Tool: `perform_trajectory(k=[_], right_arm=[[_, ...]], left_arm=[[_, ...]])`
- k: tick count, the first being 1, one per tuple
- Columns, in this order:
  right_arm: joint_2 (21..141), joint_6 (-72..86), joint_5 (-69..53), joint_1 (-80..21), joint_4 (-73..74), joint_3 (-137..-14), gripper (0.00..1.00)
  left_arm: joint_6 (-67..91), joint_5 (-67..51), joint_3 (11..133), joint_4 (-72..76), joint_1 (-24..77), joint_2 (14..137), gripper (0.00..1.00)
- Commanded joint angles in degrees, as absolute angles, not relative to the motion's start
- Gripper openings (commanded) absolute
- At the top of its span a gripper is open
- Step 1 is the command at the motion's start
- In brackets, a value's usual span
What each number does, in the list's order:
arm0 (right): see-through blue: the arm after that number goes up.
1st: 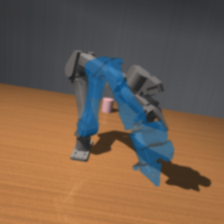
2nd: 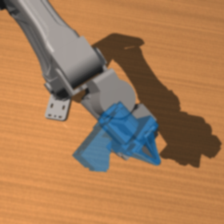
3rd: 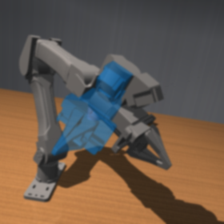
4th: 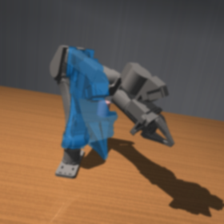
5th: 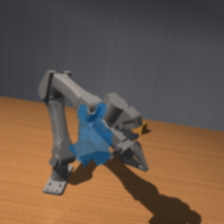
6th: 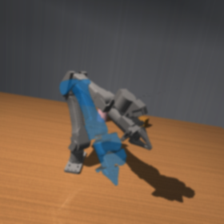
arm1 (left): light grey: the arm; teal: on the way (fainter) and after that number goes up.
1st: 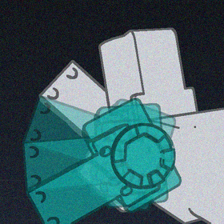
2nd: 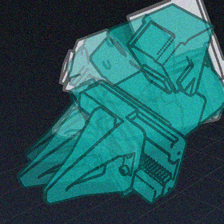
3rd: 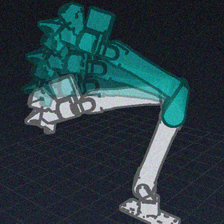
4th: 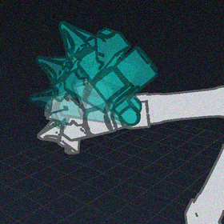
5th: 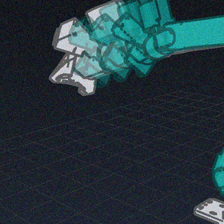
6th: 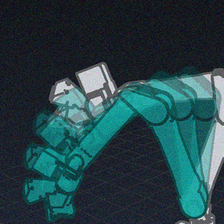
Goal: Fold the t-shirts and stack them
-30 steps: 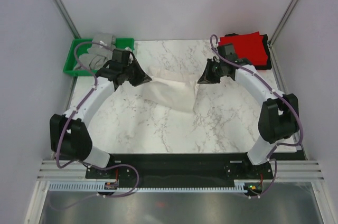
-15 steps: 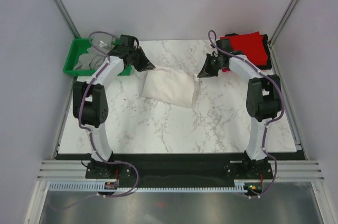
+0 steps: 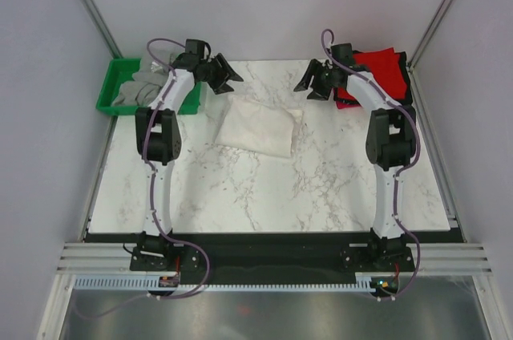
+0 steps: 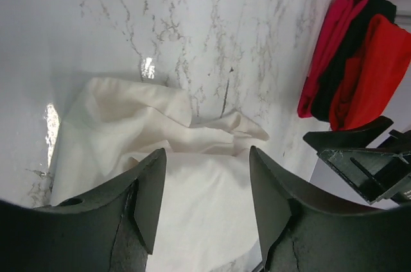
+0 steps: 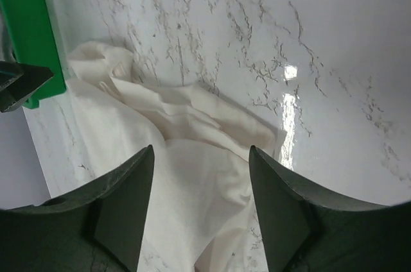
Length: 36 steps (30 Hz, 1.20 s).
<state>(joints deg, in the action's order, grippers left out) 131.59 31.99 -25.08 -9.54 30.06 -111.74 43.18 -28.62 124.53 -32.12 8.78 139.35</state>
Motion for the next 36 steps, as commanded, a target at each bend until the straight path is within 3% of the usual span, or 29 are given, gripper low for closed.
perform_trajectory(k=[1,7,14,20,30,36], right_arm=[[122.0,32.3,-22.9,-9.9,28.0,-113.7,0.68],[108.5,35.1,-25.1,-16.6,20.3,-96.9,0.67],[112.3,39.0,-32.1,-20.4,13.4,-88.3,0.62],[120.0,35.2,-34.6,-16.1,13.9,-88.4,0.61],[141.8,34.7,-48.1,-9.0,8.3,-95.8,0.55],[136.4,33.1,-47.1,-9.4,7.8,-93.3,0.56]], left_arm=[[42.4,-32.2,131.7,-36.3,8.6,134.8,0.62],[39.1,-29.4,117.1,-36.1,8.9,120.0,0.62],[37.4,-29.0,94.7,-29.6,9.0,107.6,0.62],[38.7,-29.7,83.6,-21.8,10.5,108.1,0.60],[40.9,-30.8,80.7,-13.2,10.4,121.5,0.56],[40.2,-30.5,77.9,-13.2,10.5,114.5,0.55]])
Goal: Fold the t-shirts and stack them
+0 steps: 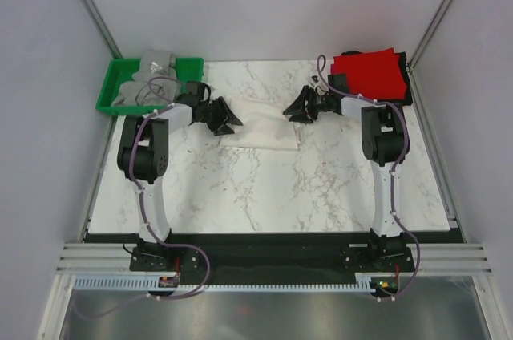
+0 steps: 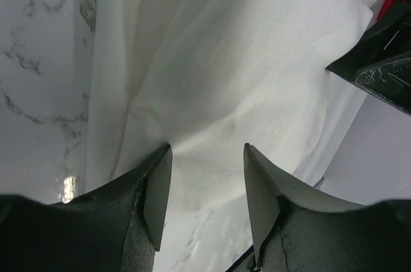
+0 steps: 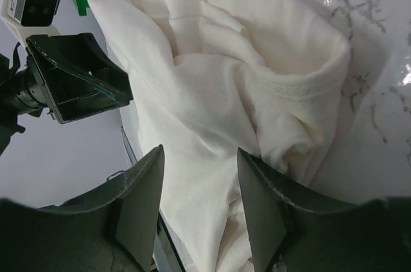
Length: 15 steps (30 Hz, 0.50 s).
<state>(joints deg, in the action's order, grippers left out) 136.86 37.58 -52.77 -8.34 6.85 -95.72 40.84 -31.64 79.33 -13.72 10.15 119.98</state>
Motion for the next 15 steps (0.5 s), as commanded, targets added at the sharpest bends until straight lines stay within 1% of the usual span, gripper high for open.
perform_trajectory(k=[1,5,7,10,13,14,15], right_arm=[[135.0,33.0,-47.1,-9.7,8.1,-93.3,0.59],[127.3,33.6,-46.0,-9.9,9.9,-95.2,0.68],[123.5,33.1,-44.7,-9.9,10.9,-96.8,0.71],[120.3,29.2,-41.9,-9.7,16.9,-99.7,0.72],[117.6,23.7,-35.0,-9.6,25.5,-100.0,0.74],[117.1,22.4,-31.0,-9.6,26.6,-99.0,0.74],[115.8,21.5,-29.6,-9.6,27.6,-98.2,0.75]], left_arm=[[39.9,-30.6,77.9,-13.8,10.5,113.0,0.55],[37.2,-30.2,78.1,-19.3,10.5,103.2,0.56],[35.5,-28.4,77.9,-24.2,10.5,95.8,0.56],[30.8,-26.9,76.8,-31.7,10.5,85.5,0.58],[26.2,-23.4,71.5,-37.3,10.5,74.6,0.59],[24.6,-22.1,67.9,-38.6,10.5,71.5,0.60],[23.9,-21.1,65.9,-39.5,10.5,68.8,0.60]])
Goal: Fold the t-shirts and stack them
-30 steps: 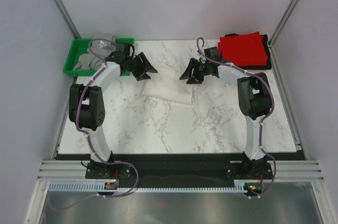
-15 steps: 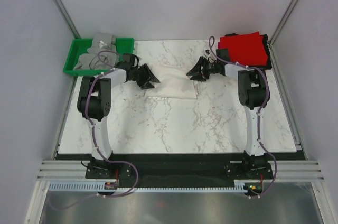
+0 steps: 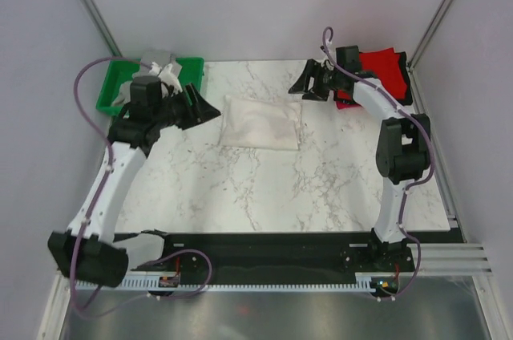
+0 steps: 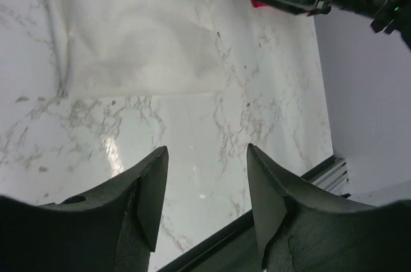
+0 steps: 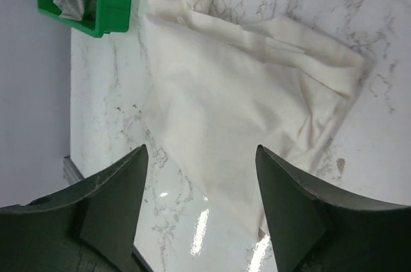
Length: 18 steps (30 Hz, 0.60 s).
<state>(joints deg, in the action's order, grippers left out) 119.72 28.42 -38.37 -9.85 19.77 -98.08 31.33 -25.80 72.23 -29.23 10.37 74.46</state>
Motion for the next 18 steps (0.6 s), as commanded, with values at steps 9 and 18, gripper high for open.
perform_trajectory(k=[9,18], right_arm=[[113.7,15.8,-22.8,-9.6,26.6,-86.3,0.80],[124.1,23.6,-33.5,-8.6,11.0,-86.5,0.86]], left_arm=[[21.5,-14.2,51.9,-44.6,10.4,40.6,0.61],[20.2,-14.2,51.0,-42.0,10.4,33.6,0.61]])
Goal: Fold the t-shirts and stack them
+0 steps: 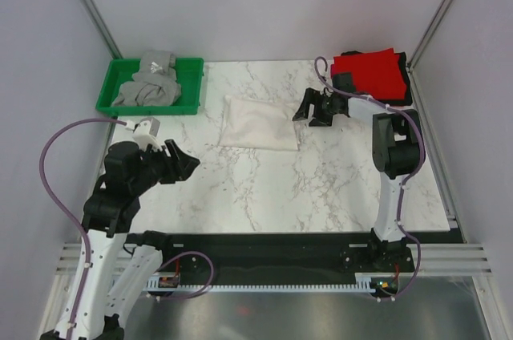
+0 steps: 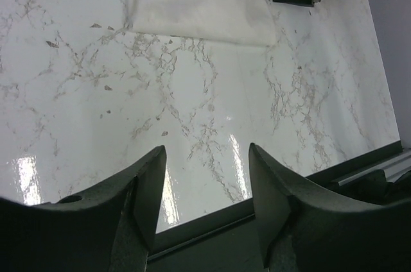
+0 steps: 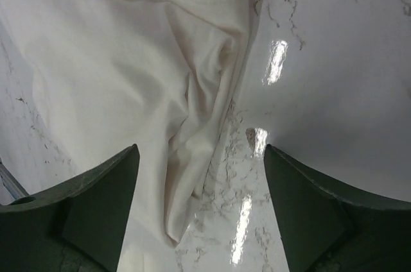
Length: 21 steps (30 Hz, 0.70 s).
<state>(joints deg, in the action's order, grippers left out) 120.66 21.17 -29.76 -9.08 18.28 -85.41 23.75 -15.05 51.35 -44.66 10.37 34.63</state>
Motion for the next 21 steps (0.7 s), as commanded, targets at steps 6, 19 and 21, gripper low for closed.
perform_trajectory(k=[6,19,21], right_arm=[[130.8,24.6,-30.9,-8.5,10.9,-91.0,0.88],[137.3,33.7,-42.9,-13.6,-8.8,-82.0,0.46],[136.8,35.2,-44.7,-13.6,-11.8,-81.0,0.28]], left_arm=[[20.7,-12.9,48.1,-38.9,10.5,27.6,0.61],[21.8,-9.1,44.9,-36.7,10.4,24.6,0.65],[21.7,-8.6,44.8,-36.7,10.4,24.4,0.65]])
